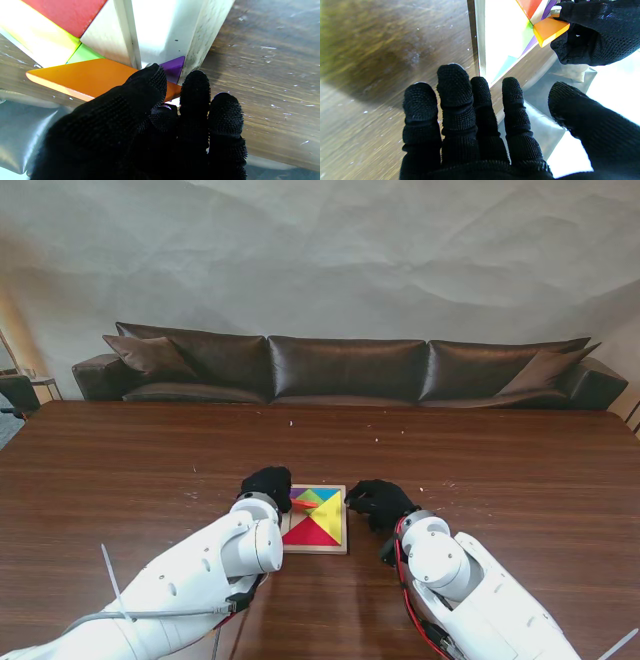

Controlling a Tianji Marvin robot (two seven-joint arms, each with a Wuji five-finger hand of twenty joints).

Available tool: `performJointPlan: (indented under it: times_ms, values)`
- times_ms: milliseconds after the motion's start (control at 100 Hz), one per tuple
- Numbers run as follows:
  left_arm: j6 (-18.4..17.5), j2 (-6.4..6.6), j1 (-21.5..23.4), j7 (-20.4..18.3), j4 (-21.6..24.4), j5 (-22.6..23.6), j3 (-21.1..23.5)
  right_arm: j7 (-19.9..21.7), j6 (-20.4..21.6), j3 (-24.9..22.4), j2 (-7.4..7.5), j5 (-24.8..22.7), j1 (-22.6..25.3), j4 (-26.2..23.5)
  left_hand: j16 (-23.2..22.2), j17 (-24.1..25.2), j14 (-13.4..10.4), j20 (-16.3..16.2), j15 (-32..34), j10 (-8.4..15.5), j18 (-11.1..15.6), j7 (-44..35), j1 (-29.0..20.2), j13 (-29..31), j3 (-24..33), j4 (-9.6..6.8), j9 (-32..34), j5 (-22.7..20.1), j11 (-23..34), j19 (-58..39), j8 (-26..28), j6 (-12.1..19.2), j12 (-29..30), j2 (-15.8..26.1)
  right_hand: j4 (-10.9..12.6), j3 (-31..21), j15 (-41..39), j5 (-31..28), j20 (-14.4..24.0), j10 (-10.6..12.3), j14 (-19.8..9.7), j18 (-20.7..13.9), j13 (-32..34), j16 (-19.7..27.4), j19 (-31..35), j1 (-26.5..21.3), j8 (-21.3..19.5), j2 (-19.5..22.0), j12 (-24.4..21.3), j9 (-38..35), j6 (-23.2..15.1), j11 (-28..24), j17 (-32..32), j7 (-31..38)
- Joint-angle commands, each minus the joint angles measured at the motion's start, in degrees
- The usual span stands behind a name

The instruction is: Assemble the tangram pieces into a square

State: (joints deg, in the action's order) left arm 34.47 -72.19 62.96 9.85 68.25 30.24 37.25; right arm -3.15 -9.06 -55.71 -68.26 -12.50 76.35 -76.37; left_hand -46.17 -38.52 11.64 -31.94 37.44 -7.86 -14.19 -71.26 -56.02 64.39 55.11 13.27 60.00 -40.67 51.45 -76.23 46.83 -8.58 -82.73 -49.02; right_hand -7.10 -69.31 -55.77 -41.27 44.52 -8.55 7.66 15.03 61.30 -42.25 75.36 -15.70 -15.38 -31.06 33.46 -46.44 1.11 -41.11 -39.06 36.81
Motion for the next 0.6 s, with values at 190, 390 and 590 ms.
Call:
performJointPlan:
  times_ms: [190, 390, 590]
  values:
    - [0.58, 0.76, 0.66, -2.58, 1.67, 0.45, 0.37, 0.91, -0.12, 0.06, -0.19, -0.05, 0.36, -0.45, 1.13, 2.25, 0.18, 1.39, -3.79, 0.81, 0.90, -0.87, 0.67, -3.40, -1.08, -0.17, -3.05, 1.54, -2.26, 2.88, -0.69, -1.78, 1.25, 1.69, 1.68, 1.03, -0.92, 0.97, 1.69, -1.27, 0.33, 0.71, -1.16, 0.23, 1.88, 0.34, 0.42, 0.94, -0.70, 1.43, 0.24, -0.80, 8.03, 0.79]
    - [0.26, 1.53, 1.00, -4.24, 2.78, 0.67, 0.62, 1.00, -0.16, 0.09, -0.17, -0.04, 0.35, -0.46, 1.28, 4.28, 0.62, 2.04, -5.41, 0.10, 1.20, 0.71, 1.27, -5.78, -1.77, -0.21, -4.83, 3.03, -3.87, 4.30, -1.07, -2.32, 1.41, 1.59, 1.68, 1.04, -0.90, 1.03, 1.69, -1.24, 0.34, 0.70, -1.22, 0.23, 1.88, 0.33, 0.42, 0.91, -0.69, 1.34, 0.31, -0.84, 8.03, 0.80]
    - [-0.31, 1.66, 1.23, -4.45, 2.93, 0.44, 0.87, 0.94, -0.26, 0.02, -0.19, 0.03, 0.39, -0.48, 1.67, 5.19, -0.31, 2.91, -6.07, 0.37, 2.39, 1.80, 2.52, -7.09, -1.99, -0.28, -5.98, 3.94, -4.46, 5.82, -0.75, -2.53, 1.46, 1.63, 1.67, 1.06, -0.90, 1.06, 1.68, -1.14, 0.30, 0.68, -1.29, 0.24, 1.86, 0.34, 0.42, 0.90, -0.71, 1.49, 0.32, -0.78, 8.06, 0.80]
